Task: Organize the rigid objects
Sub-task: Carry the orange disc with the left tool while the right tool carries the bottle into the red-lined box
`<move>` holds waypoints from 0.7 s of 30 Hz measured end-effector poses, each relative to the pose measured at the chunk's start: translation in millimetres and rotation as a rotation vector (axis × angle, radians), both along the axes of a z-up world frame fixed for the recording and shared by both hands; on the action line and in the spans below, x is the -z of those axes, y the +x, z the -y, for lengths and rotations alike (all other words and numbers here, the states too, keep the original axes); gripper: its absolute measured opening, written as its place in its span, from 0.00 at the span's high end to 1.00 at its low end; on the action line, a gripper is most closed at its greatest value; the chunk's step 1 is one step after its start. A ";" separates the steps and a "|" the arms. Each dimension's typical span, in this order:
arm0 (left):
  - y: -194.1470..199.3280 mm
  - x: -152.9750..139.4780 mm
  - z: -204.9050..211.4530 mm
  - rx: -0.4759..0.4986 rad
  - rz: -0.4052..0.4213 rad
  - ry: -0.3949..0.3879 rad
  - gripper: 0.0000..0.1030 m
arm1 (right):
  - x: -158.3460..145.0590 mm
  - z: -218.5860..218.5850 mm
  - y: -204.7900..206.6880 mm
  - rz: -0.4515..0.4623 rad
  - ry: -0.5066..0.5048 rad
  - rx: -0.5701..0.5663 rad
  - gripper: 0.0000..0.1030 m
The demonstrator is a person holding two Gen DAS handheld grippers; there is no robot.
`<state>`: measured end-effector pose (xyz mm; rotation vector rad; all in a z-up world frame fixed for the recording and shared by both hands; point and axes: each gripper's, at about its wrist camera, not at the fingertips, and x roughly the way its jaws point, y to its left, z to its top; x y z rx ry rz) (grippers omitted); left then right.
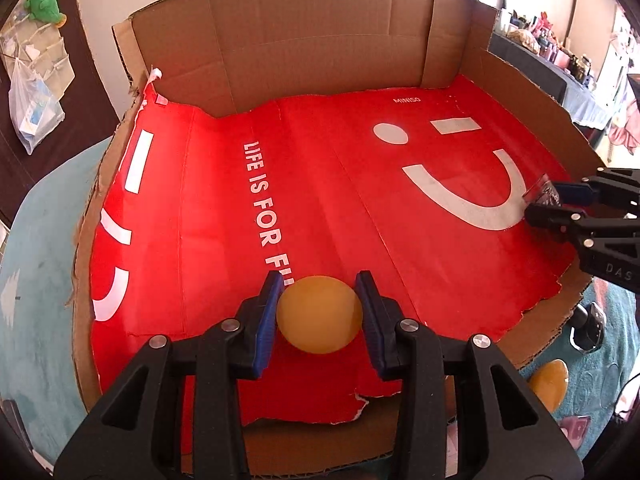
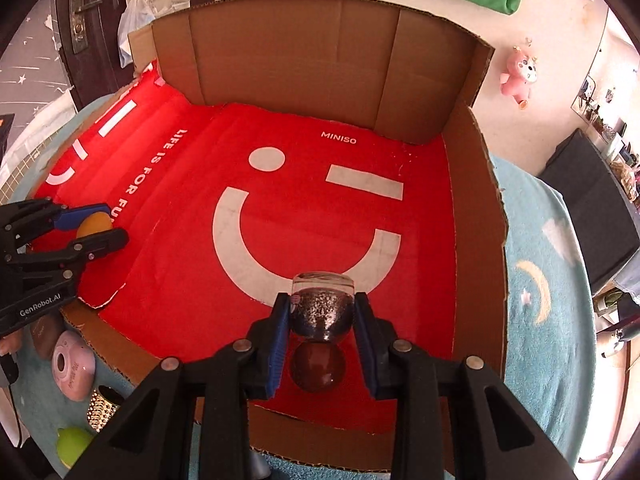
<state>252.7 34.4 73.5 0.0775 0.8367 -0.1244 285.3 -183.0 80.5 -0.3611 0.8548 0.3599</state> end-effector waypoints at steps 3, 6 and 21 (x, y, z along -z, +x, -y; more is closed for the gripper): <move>0.6 -0.2 -1.2 0.004 -0.006 -0.002 0.66 | 4.4 -1.3 1.7 -0.009 -0.024 -0.005 0.68; 0.9 -0.4 -1.3 0.005 -0.007 0.000 0.65 | 7.1 -2.4 3.4 -0.011 -0.034 -0.005 0.68; 1.3 0.1 -1.9 -0.002 0.013 0.007 0.52 | 7.6 -3.6 6.0 -0.016 -0.030 -0.007 0.68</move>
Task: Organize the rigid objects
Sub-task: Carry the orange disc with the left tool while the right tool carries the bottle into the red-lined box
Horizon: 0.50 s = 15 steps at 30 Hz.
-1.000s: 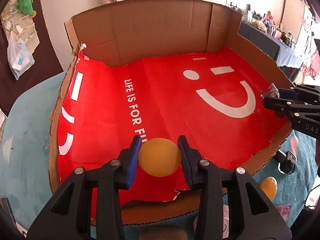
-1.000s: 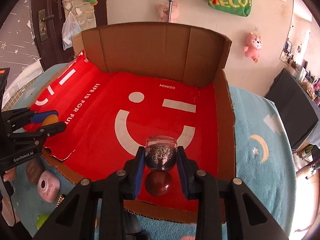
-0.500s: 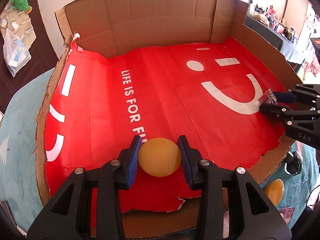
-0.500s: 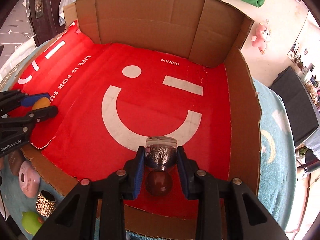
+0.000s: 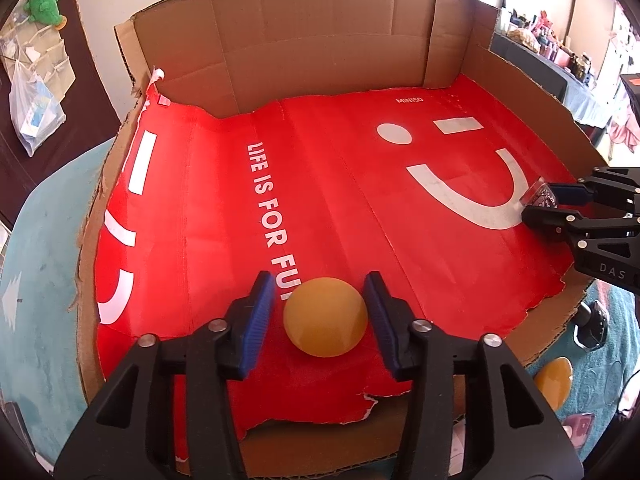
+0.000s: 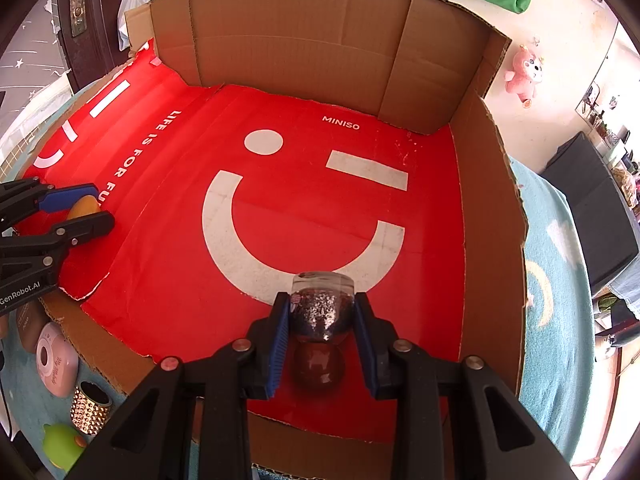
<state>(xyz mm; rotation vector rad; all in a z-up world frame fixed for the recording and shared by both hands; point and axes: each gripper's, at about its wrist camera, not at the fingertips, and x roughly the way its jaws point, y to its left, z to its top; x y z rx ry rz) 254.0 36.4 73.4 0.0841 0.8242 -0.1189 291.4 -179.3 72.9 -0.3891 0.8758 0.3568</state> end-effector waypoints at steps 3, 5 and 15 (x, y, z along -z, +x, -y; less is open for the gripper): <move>-0.5 0.6 -3.0 0.001 -0.004 -0.018 0.50 | 0.1 -0.3 0.4 0.001 -0.001 0.000 0.68; -0.9 0.7 -4.2 -0.001 -0.003 -0.023 0.49 | 0.0 -1.0 0.6 0.001 -0.002 0.000 0.68; -15.3 -10.8 -7.6 0.002 0.050 -0.054 0.34 | -3.5 2.0 -1.9 -0.002 0.022 -0.006 0.67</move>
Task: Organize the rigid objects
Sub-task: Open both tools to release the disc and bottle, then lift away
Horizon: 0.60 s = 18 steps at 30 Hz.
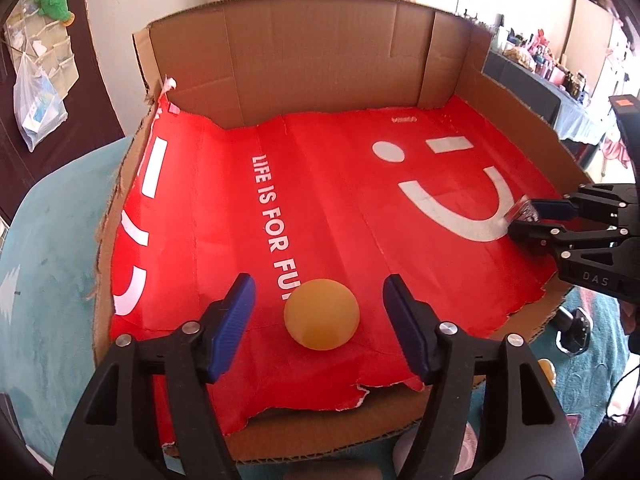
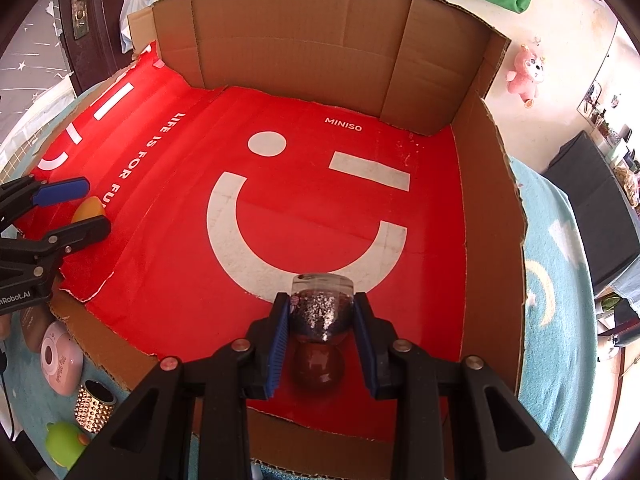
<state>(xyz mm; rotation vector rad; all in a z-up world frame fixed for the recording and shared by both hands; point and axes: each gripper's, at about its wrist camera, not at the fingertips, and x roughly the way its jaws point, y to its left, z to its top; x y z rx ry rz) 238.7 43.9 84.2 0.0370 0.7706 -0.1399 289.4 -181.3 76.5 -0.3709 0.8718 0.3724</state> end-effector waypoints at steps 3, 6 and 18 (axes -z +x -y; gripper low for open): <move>-9.5 -8.2 -1.3 -0.006 0.046 -0.008 0.30 | -5.1 2.1 -4.3 0.008 0.019 -0.001 0.62; -20.1 -17.6 -0.8 -0.008 0.089 -0.015 0.27 | -14.3 4.8 -12.9 0.035 0.037 -0.002 0.58; -87.9 -57.1 12.0 -0.023 0.305 -0.010 0.18 | -72.5 23.4 -88.3 0.245 0.122 -0.005 0.26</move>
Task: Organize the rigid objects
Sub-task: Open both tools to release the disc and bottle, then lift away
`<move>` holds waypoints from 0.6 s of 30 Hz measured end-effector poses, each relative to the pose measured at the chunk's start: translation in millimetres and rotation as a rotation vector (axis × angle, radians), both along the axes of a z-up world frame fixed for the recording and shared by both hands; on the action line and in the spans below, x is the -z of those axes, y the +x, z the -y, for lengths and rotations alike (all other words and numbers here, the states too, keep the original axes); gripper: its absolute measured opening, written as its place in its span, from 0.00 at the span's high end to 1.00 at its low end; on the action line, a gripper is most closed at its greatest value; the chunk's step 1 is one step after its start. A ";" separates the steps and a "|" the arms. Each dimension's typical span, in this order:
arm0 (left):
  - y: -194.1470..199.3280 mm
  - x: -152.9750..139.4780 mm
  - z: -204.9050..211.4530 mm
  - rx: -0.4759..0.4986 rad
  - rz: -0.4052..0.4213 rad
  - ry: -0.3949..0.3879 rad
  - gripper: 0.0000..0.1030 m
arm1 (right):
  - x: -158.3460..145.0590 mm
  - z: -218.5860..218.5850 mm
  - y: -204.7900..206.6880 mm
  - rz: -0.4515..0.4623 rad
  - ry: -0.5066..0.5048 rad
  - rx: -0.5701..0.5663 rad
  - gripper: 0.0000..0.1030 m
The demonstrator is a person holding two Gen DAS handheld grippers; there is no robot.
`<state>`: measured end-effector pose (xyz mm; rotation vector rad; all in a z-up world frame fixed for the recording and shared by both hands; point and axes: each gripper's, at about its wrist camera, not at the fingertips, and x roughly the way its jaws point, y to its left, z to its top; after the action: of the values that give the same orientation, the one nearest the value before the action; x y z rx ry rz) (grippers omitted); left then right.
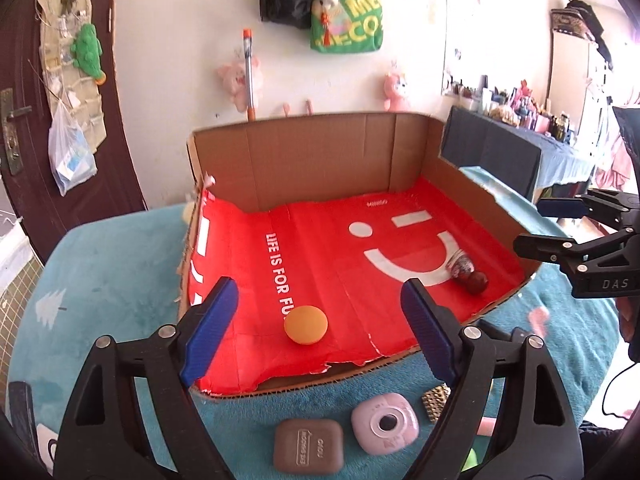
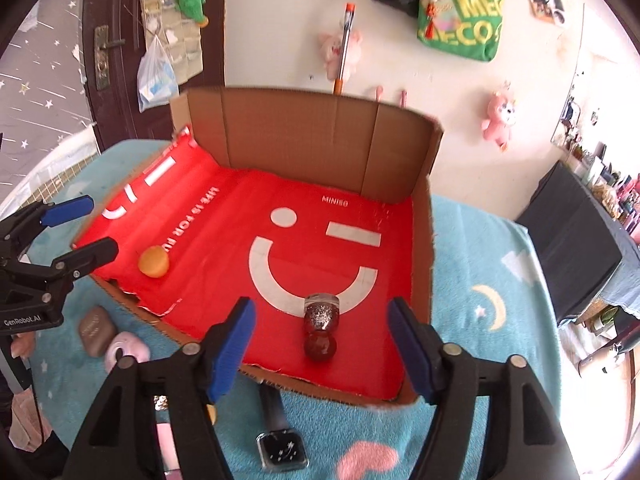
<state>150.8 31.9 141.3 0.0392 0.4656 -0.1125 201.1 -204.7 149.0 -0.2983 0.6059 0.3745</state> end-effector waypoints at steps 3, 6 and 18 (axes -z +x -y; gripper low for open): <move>-21.6 -6.7 1.2 0.001 0.057 -0.016 0.11 | -12.2 7.0 -26.1 0.060 0.026 0.008 0.20; -45.6 -10.5 1.0 0.000 0.110 -0.038 0.09 | -21.2 15.7 -51.8 0.105 0.070 0.008 0.14; -122.6 0.1 8.3 -0.028 0.221 -0.084 0.03 | -14.6 38.9 -150.7 0.260 0.155 0.053 0.00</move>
<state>28.2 23.6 141.1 -0.0374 0.2403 -0.0994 50.4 -243.6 163.6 -0.1777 0.3267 0.3234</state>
